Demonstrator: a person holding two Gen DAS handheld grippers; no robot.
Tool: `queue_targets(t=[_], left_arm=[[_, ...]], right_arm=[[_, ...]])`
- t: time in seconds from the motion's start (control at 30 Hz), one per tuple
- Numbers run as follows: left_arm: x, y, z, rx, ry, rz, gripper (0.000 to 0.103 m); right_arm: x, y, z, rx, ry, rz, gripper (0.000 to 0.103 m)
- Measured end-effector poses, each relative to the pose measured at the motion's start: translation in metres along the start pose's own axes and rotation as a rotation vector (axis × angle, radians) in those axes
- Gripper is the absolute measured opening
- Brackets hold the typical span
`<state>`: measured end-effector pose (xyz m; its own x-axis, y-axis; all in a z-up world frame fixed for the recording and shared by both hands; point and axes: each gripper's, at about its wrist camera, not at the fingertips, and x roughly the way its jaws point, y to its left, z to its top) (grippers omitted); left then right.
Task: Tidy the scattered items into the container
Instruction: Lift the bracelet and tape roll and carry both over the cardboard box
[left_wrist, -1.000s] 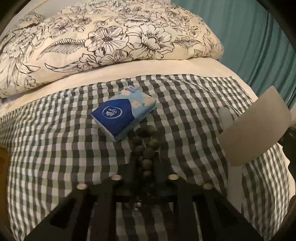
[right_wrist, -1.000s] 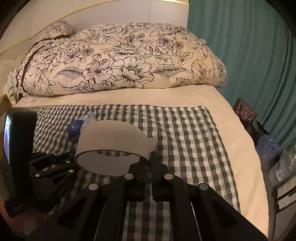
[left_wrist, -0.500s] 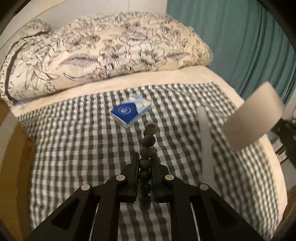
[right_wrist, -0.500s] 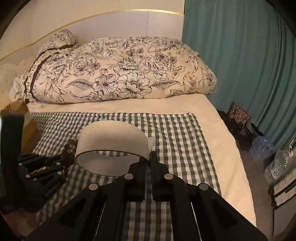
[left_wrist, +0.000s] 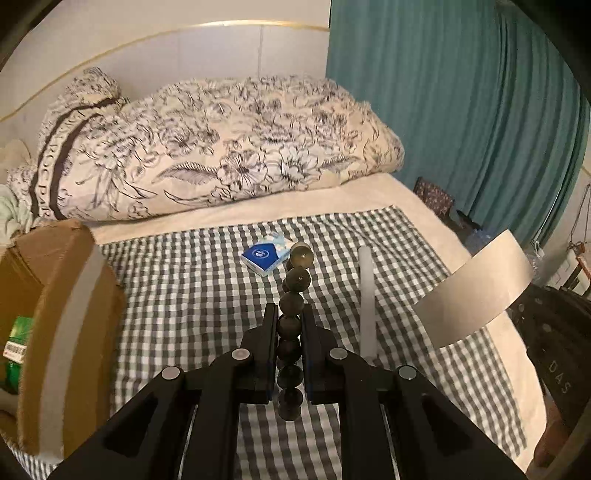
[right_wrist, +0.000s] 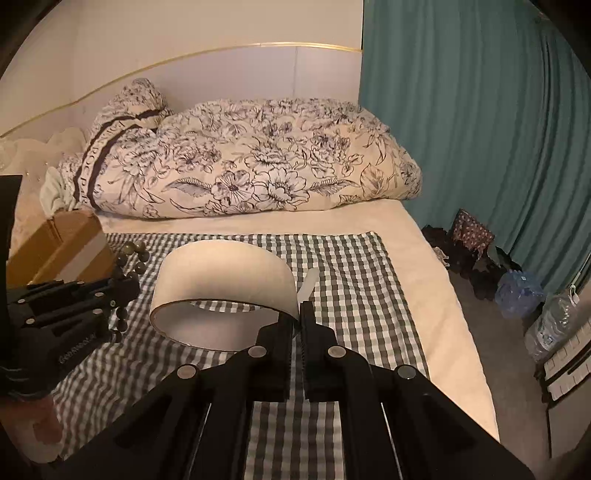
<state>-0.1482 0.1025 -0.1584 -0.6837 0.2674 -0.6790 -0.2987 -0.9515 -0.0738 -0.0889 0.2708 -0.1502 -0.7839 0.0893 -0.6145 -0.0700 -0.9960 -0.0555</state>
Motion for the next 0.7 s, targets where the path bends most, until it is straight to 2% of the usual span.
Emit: queue_targets(t=[0.3, 0.7], left_arm=[[-0.062, 0.017, -0.015, 0.013, -0.052, 0.039, 0.010], [-0.119, 0.045, -0.026, -0.016, -0.108, 0.093, 0.010]], right_arm=[[-0.059, 0.011, -0.018, -0.026, -0.024, -0.011, 0.004], [-0.099, 0.034, -0.024, -0.015, -0.058, 0.036, 0.004]])
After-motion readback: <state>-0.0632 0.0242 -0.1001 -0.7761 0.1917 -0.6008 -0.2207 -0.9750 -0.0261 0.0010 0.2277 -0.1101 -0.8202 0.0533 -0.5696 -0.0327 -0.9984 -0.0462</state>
